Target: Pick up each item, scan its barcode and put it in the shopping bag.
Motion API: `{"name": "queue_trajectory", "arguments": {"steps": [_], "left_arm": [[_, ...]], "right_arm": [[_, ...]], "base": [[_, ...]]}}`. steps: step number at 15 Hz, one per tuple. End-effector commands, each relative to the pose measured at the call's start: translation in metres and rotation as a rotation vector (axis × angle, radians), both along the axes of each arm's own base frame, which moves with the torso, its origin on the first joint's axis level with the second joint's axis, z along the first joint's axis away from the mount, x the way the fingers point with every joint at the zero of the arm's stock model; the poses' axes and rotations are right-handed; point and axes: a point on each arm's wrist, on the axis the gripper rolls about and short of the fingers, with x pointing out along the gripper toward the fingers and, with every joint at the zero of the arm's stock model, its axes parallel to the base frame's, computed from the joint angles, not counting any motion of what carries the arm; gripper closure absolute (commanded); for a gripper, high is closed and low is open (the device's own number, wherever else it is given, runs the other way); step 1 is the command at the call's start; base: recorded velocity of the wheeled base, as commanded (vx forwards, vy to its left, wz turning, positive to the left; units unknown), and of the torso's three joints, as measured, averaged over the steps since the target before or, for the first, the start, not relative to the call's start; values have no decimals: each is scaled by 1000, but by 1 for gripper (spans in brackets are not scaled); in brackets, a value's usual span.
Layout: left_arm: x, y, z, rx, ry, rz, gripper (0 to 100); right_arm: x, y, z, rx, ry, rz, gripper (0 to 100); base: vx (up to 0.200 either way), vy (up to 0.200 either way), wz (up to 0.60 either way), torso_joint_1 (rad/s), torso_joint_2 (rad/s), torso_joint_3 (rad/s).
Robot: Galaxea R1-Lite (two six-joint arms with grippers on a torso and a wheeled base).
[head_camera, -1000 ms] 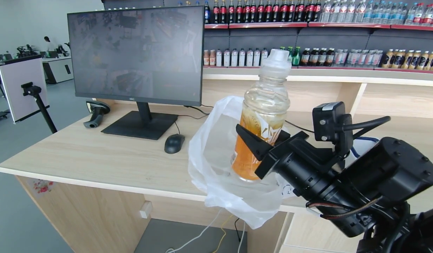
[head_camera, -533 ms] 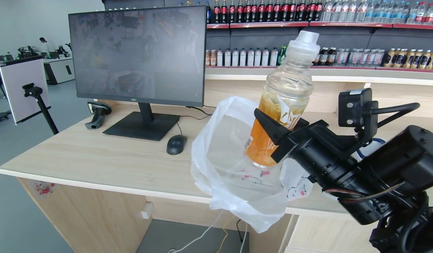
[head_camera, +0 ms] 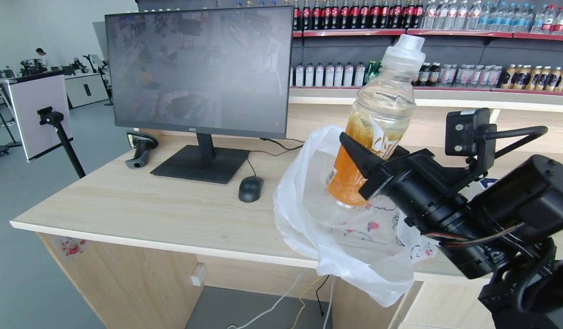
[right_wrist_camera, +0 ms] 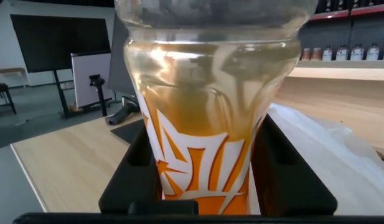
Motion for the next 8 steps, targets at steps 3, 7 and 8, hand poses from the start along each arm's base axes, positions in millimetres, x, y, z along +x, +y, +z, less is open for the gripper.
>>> {"name": "queue_trajectory", "arguments": {"steps": [3,7,8], "left_arm": [[0,0,0,-1,0,1,0],[0,0,0,-1,0,1,0],[0,0,0,-1,0,1,0]], "right_arm": [[14,5,-14,-27,33,-15,100],[22,11,-29,-56,70,-16,100],[26,14,-34,-64,78,-15,100]], "base": [[0,0,0,0,0,0],[0,0,0,0,0,0],[0,0,0,0,0,0]]}}
